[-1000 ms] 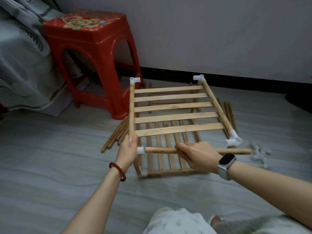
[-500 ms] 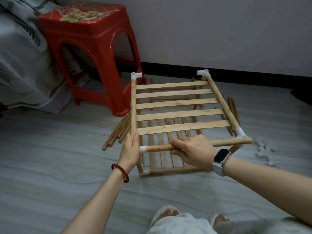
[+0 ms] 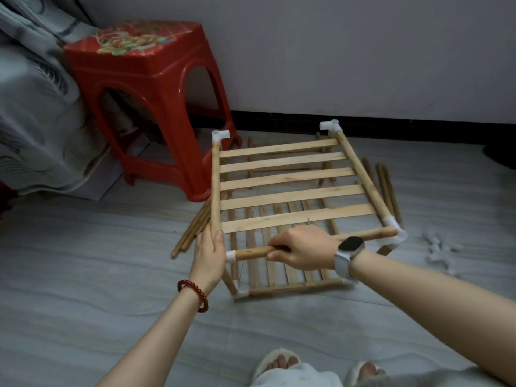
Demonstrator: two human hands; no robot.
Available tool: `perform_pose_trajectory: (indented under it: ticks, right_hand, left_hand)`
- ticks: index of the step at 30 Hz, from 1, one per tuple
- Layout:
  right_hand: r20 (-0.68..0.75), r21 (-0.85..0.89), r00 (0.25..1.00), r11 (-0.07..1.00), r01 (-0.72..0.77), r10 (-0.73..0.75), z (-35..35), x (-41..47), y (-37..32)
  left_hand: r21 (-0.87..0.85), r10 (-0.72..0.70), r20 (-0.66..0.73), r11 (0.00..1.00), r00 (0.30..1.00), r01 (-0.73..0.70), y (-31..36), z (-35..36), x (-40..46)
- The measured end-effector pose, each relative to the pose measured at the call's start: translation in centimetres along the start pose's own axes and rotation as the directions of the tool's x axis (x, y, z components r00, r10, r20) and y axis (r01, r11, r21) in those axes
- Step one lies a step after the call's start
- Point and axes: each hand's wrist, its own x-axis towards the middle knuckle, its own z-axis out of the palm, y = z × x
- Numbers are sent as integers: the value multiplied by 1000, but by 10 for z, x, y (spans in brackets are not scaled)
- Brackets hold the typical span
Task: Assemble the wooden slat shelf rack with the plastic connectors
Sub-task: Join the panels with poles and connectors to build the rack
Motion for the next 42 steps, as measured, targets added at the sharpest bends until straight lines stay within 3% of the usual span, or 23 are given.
perform_pose_trajectory:
  ticks: [2, 4, 6, 8, 9, 11, 14, 16, 19, 21, 25, 29, 32, 35, 37, 39, 42]
  right_hand:
    - [-48, 19, 999, 1000, -9, 10, -3, -13, 5]
    - [-214, 188, 974, 981, -40, 80, -11, -30, 18]
    - [-507, 319, 829, 945, -73, 235, -18, -47, 43]
    - [-637, 424, 644, 890, -168, 424, -25, -65, 77]
    - [-616, 500, 585, 836, -227, 527, -27, -72, 92]
    - [-453, 671, 520, 661, -337, 725, -28, -85, 117]
    - [-103, 881, 607, 356, -311, 788, -18, -96, 135]
    - [45, 959, 645, 147, -241, 763, -10, -99, 139]
    - [124, 951, 701, 117, -285, 703, -1, -95, 145]
    - [129, 958, 720, 103, -269, 682, 0, -90, 148]
    - [91, 954, 729, 149, -259, 679, 4, -91, 149]
    - [-50, 956, 722, 242, -165, 690, 21, -104, 140]
    - [-88, 967, 701, 230, -111, 708, 24, -108, 140]
    - [-79, 968, 679, 218, -122, 730, 20, -106, 145]
    - [-72, 974, 659, 195, -115, 749, 22, -106, 148]
    - [-65, 982, 655, 167, -94, 753, 21, -107, 151]
    - [-67, 986, 660, 150, -69, 749, 20, -106, 152]
  left_hand:
    - [158, -43, -51, 986, 998, 50, 5, 0, -2]
    - [390, -35, -144, 916, 989, 90, 15, -1, -3]
    - [533, 151, -160, 845, 976, -43, 27, 4, -5]
    - [542, 394, -74, 787, 916, -295, 49, 21, -5]
    - [529, 487, -22, 747, 873, -403, 61, 33, -5]
    - [478, 534, 116, 709, 838, -518, 91, 61, -4]
    - [497, 467, 362, 636, 807, -591, 131, 108, 10]
    - [524, 456, 509, 509, 730, -683, 150, 138, 29]
    - [535, 384, 689, 304, 615, -788, 162, 175, 58]
    - [555, 368, 713, 224, 597, -801, 162, 195, 67]
    - [628, 372, 652, 224, 661, -745, 159, 218, 65]
    - [655, 375, 614, 249, 694, -714, 156, 220, 70]
    - [609, 344, 648, 301, 679, -734, 159, 219, 70]
    - [505, 277, 703, 453, 654, -735, 168, 202, 67]
    - [365, 422, 662, 541, 620, -758, 167, 188, 53]
    - [236, 619, 543, 535, 567, -811, 161, 177, 30]
    - [317, 489, 646, 527, 586, -789, 154, 167, 4]
